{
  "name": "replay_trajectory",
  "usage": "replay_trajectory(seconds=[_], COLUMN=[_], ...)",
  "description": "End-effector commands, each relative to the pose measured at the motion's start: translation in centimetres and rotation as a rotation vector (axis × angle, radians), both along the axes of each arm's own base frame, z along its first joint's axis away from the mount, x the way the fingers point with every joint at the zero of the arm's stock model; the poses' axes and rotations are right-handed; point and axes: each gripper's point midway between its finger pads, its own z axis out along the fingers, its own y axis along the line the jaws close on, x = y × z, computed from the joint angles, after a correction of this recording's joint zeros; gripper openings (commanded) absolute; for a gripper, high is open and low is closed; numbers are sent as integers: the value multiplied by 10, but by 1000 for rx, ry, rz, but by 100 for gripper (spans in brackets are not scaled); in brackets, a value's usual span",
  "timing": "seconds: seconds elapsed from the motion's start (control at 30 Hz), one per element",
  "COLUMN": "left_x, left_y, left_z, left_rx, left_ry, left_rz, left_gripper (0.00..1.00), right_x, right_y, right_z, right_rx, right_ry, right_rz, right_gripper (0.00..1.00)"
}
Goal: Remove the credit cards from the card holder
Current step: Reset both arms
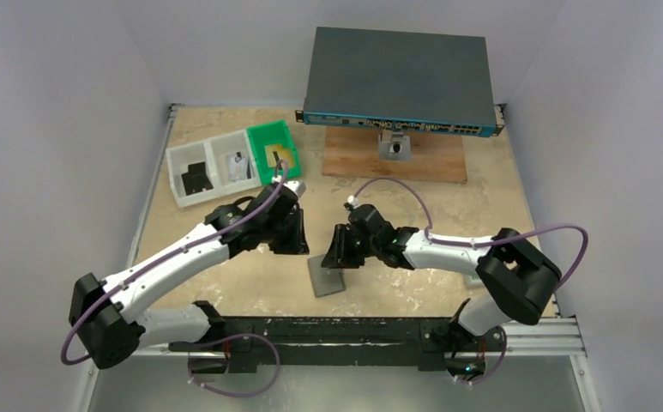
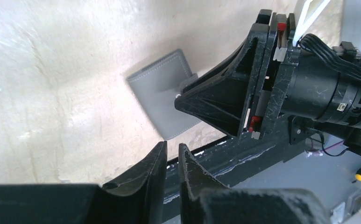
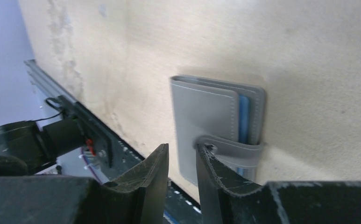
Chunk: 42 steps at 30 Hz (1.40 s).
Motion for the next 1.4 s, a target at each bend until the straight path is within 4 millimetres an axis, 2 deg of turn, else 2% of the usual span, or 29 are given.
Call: replay_trajectory(seconds=[0.0,0.07,0.2,0.33,0.43,0.53,0.63,0.67,0.8,1.0,1.37], left_x=[11,11,13,13,12,13,14,14,13,13,13], left_y=[18,22,27,33,40,47,53,54,61,67,68], left_z=[42,55,81,100,112,118,121,122,123,125,124], left_rx=[17,8,-25,-48,-64,-49,-34,-30,-19,-9,-13], left_ry=[-153,-192,-269,-321,-356,-367,-372,-374,-386,-410,-414], left_rz=[0,-7,-9,3,23,53,73,79,98,110,114], left_gripper=[16,18,30,55,83,93,96,97,100,100,100], right_x=[16,19,21,26,31,36,38,39,40,38,39], right_y=[20,23,23,16,6,-9,-22,-26,-39,-53,-58], right_z=[58,71,94,123,147,174,193,198,210,216,215], right_rx=[99,114,135,151,155,163,169,168,165,161,145], right_ry=[-127,-149,-184,-251,-313,-387,-446,-463,-506,-533,-543], right_rz=[25,31,28,0,-41,-96,-132,-145,-184,-223,-237], right_gripper=[29,29,31,38,54,79,98,99,99,99,99])
